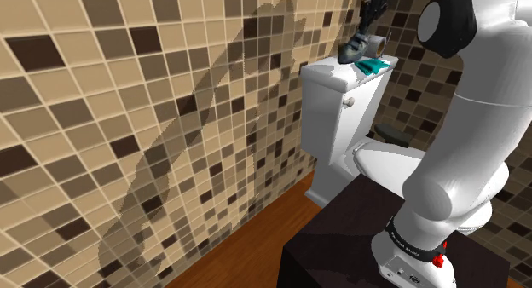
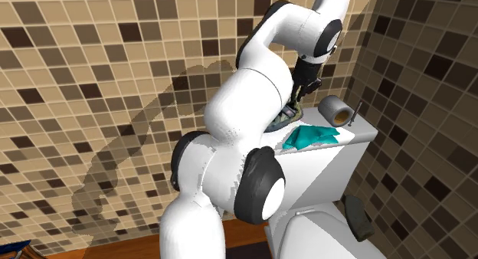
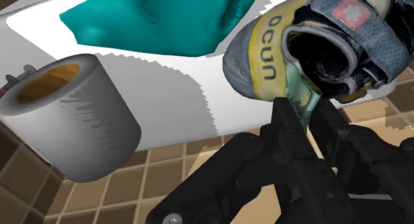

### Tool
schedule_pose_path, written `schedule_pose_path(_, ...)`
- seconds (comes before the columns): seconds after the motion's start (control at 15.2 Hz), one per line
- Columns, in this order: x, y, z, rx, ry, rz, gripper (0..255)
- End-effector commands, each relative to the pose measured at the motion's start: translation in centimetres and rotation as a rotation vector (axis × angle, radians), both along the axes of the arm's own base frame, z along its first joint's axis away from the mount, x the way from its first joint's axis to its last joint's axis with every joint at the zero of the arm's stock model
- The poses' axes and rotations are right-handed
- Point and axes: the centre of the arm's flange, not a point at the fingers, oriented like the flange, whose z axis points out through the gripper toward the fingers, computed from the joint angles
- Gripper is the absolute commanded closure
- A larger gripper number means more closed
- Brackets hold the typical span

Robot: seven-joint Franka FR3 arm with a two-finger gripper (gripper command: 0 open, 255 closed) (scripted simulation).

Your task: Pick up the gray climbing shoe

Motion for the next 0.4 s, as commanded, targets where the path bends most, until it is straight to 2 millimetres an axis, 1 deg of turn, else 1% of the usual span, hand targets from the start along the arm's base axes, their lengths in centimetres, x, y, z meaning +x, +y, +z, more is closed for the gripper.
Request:
schedule_pose_path(0.0, -0.1, -0.1, 1.1, 0.000, -0.001, 0.000, 255)
schedule_pose_path(0.2, -0.1, -0.1, 2.7, 0.000, 0.000, 0.000, 255)
schedule_pose_path(0.33, -0.1, -0.1, 2.7, 0.000, -0.001, 0.000, 255)
